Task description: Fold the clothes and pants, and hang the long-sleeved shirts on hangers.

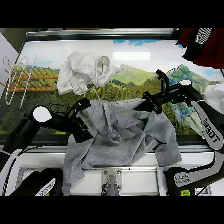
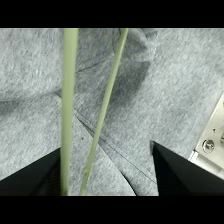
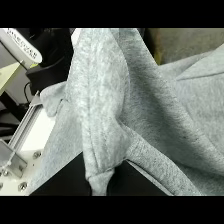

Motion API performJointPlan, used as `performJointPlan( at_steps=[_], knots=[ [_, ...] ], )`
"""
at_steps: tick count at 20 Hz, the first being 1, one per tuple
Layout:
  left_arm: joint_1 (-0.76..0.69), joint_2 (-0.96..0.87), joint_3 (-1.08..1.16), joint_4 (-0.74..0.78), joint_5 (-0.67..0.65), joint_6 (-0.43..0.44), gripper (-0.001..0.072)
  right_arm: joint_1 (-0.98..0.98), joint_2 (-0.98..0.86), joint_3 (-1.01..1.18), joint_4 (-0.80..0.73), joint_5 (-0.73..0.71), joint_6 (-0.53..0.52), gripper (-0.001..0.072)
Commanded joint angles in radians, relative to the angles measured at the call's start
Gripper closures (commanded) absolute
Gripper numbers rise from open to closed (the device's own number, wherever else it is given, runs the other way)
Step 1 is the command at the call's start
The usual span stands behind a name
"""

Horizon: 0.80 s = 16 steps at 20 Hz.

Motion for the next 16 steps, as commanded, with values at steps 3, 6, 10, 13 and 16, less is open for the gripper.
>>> performJointPlan(
  at_steps=[3, 6, 10, 13, 16],
  knots=[
    [0.007, 0.0, 0.0, -0.002, -0.02, -0.043, 0.0177, 0.0, 0.0, 0.0, 0.111, -0.035, 0.035, 0.0702],
    [0.007, 0.022, 0.0, 0.0, 0.021, -0.097, 0.0177, 0.0, 0.0, 0.0, 0.109, -0.071, 0.052, 0.0702],
    [0.007, 0.105, 0.0, 0.029, 0.072, -0.103, 0.0176, 0.0, 0.0, 0.0, 0.109, -0.074, 0.065, 0.0703],
    [0.007, 0.114, 0.0, 0.077, 0.033, -0.156, 0.0069, 0.0, 0.0, 0.0, 0.109, -0.074, 0.069, 0.0703],
    [0.008, 0.112, 0.0, 0.08, 0.04, -0.187, 0.002, 0.0, 0.0, 0.0, 0.109, -0.074, 0.069, 0.0703]
  ],
)
